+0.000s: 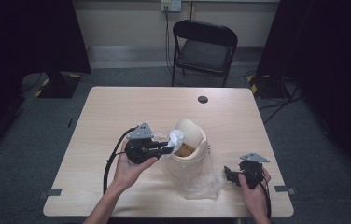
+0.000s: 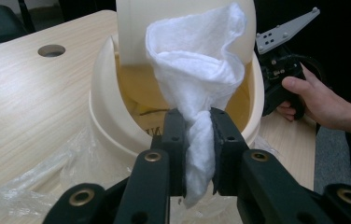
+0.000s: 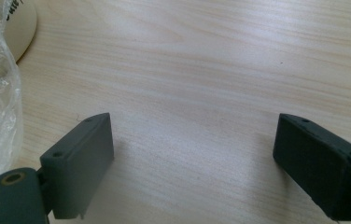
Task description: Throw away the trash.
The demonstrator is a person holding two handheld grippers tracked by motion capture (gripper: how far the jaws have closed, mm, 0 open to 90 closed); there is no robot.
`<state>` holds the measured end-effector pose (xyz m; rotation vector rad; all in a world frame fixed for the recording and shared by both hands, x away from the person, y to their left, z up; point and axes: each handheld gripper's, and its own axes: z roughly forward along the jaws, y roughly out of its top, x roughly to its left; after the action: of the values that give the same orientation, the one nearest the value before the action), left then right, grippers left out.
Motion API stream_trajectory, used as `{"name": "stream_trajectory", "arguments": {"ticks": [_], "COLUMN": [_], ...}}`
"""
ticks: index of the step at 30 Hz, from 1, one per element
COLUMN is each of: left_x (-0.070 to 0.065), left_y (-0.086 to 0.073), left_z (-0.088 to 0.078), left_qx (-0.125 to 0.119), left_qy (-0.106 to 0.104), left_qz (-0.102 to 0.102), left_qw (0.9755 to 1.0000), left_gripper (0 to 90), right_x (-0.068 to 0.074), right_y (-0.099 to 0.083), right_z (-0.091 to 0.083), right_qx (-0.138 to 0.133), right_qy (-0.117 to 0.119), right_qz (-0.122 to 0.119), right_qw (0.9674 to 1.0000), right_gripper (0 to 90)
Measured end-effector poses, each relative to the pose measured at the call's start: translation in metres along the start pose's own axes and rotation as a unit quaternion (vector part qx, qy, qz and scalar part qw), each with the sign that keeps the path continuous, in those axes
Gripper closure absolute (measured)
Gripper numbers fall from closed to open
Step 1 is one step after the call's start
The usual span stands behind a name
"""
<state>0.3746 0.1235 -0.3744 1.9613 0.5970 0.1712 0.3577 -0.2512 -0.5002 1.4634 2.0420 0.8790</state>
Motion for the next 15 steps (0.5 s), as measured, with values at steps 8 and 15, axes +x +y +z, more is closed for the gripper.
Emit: {"name": "stream_trajectory", "arguments": {"ticks": [8,15], "left_x": [0.0,0.0], "left_y": [0.004,0.012], "left_z": [0.007,0.025], "left_qx": [0.011,0.044], "left_qy": [0.005,0.013], "left_qz": [-0.002,0.008], "left_qw": [0.9999,0.9989], "left_gripper": [78.3,77.9], "right_x": [0.0,0.0], "right_y": [0.0,0.0], "right_z": [0.0,0.0], "right_qx": [0.0,0.0], "right_qy": [0.0,0.0], "right_qz": [0.0,0.0], "right_qw": [1.0,1.0], "right_gripper": [11.4,11.4]}}
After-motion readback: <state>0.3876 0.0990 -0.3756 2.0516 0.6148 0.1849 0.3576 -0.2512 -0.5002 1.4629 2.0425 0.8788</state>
